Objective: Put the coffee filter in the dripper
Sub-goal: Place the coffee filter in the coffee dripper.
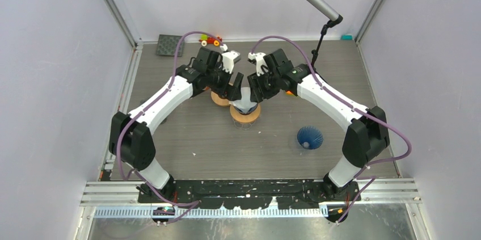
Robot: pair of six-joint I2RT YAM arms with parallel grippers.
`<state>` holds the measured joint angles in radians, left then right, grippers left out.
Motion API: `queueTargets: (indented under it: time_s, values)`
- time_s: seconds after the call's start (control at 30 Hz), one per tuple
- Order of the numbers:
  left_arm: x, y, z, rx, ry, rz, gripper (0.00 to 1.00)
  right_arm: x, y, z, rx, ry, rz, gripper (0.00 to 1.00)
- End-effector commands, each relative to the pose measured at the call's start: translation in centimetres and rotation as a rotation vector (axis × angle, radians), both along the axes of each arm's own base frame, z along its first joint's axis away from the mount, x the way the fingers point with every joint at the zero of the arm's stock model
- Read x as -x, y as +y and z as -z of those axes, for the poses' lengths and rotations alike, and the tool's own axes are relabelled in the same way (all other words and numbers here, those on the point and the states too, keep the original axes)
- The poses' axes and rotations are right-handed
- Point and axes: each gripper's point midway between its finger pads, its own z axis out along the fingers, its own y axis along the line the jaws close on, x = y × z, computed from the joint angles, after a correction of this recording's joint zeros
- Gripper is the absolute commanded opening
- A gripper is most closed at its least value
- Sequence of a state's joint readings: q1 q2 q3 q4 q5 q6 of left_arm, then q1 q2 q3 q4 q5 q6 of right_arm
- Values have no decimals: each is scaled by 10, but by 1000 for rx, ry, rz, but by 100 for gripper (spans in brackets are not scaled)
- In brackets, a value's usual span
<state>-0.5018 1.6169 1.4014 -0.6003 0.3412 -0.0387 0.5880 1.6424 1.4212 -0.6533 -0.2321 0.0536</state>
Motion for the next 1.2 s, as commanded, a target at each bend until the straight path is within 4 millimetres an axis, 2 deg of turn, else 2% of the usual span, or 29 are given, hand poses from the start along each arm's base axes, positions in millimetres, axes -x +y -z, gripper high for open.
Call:
queueTargets:
  time_s: [0.0,0.23,0.67,0.9,1.17]
  values:
    - [-1,-1,-4,21,-36,20,85,-5,3,-24,-36,-56,-14,56]
    - [2,-4,25,7,43,25,82,-6,9,7,-20,15,-18,55]
    - [3,-5,42,-1,77,27,81,-6,10,40,27,69,-11,55]
    - [4,-5,47,-6,84,29,81,-7,8,42,39,65,-7,55]
    - [-1,-6,29,6,43,29,84,-7,13,11,-9,18,-30,57]
